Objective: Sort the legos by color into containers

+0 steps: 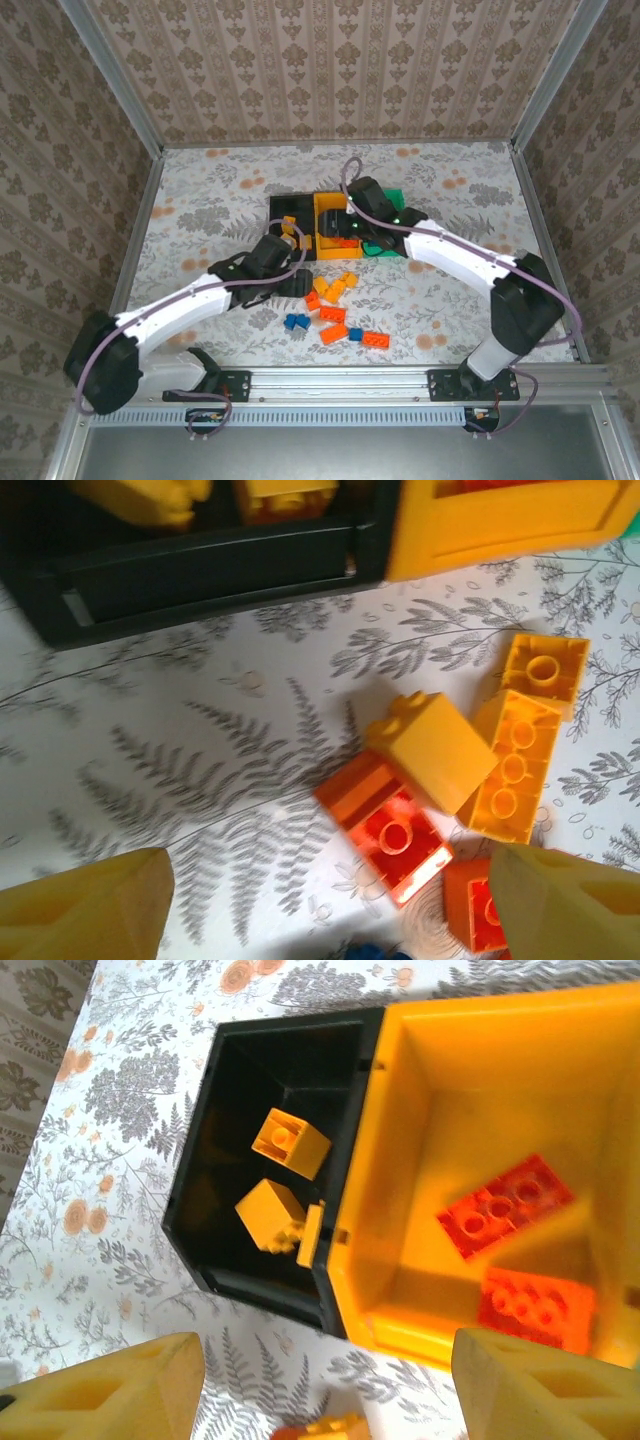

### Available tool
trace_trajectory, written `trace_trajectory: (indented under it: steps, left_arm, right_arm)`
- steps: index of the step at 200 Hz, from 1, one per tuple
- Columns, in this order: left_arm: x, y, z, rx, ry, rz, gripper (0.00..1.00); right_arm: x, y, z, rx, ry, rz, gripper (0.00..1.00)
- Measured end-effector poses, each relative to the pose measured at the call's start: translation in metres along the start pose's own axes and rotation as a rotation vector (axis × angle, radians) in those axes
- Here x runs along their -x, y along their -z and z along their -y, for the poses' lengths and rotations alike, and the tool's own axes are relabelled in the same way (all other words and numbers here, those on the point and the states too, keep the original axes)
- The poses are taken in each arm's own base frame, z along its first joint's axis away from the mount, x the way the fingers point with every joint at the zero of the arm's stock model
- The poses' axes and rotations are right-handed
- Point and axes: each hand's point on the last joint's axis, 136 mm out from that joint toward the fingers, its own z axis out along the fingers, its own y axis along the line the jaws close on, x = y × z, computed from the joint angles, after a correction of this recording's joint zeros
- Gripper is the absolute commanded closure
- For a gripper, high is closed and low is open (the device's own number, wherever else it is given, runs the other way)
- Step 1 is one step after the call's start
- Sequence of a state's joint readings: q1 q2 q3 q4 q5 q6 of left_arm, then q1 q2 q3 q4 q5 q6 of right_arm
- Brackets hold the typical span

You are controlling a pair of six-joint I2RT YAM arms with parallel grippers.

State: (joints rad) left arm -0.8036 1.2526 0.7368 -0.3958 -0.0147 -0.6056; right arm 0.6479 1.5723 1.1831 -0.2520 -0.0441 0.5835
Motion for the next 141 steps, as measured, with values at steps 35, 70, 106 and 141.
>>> trace_trajectory:
  steps: [35, 70, 106, 141]
  left_arm:
    - [0.002, -0.028, 0.021, 0.008, -0.077, -0.05, 0.21]
    - [0.001, -0.048, 0.027, 0.027, -0.11, -0.088, 0.25]
    - [0.0, -0.061, 0.029, 0.054, -0.146, -0.107, 0.31]
    - [0.004, -0.067, 0.034, 0.066, -0.172, -0.104, 0.38]
  right_arm:
    - [-0.022, 0.021, 0.032, -0.045, -0.022, 0.0, 0.31]
    - [-0.023, 0.046, 0.047, -0.06, -0.038, 0.047, 0.31]
    - [-0.024, 0.059, 0.052, -0.058, -0.044, 0.075, 0.31]
    - [-0.025, 0.062, 0.059, -0.07, -0.055, 0.081, 0.31]
